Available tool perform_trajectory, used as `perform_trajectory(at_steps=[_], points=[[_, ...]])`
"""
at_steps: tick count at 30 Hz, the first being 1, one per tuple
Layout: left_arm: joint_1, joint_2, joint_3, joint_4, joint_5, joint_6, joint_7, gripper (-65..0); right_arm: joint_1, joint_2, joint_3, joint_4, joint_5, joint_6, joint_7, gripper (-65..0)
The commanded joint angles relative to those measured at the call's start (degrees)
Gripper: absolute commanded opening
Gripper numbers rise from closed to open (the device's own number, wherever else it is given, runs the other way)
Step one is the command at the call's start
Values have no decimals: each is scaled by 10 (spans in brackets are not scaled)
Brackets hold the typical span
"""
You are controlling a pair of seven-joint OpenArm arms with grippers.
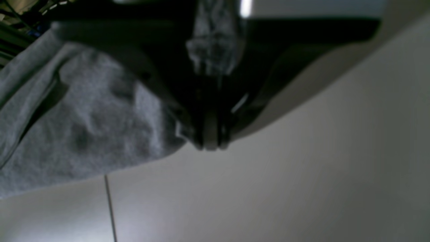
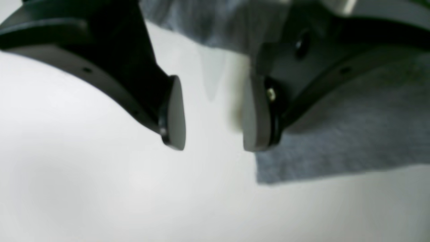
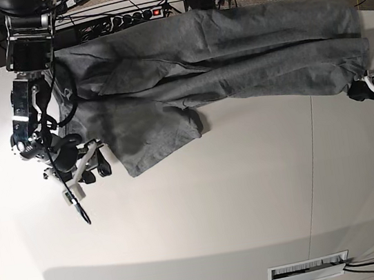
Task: Fold the T-shirt properly
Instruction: 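Pull the sleeve fabric with the right gripper to straighten the strip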
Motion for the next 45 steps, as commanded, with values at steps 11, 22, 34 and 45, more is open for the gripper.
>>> perform_trajectory(at_steps=[11, 22, 34, 45], points=[[-4, -10, -2, 3, 7, -1, 7, -650, 20, 3, -108, -5, -27, 5, 13, -362], [-4, -10, -2, 3, 7, -1, 7, -650, 21, 4, -118, -5, -52, 3, 2, -362], [-5, -10, -2, 3, 6, -1, 7, -650, 20, 3, -119, -60, 19, -1, -28, -366], [-5, -10, -2, 3, 6, -1, 5, -650, 21, 3, -118, -58, 83, -1, -95, -650]])
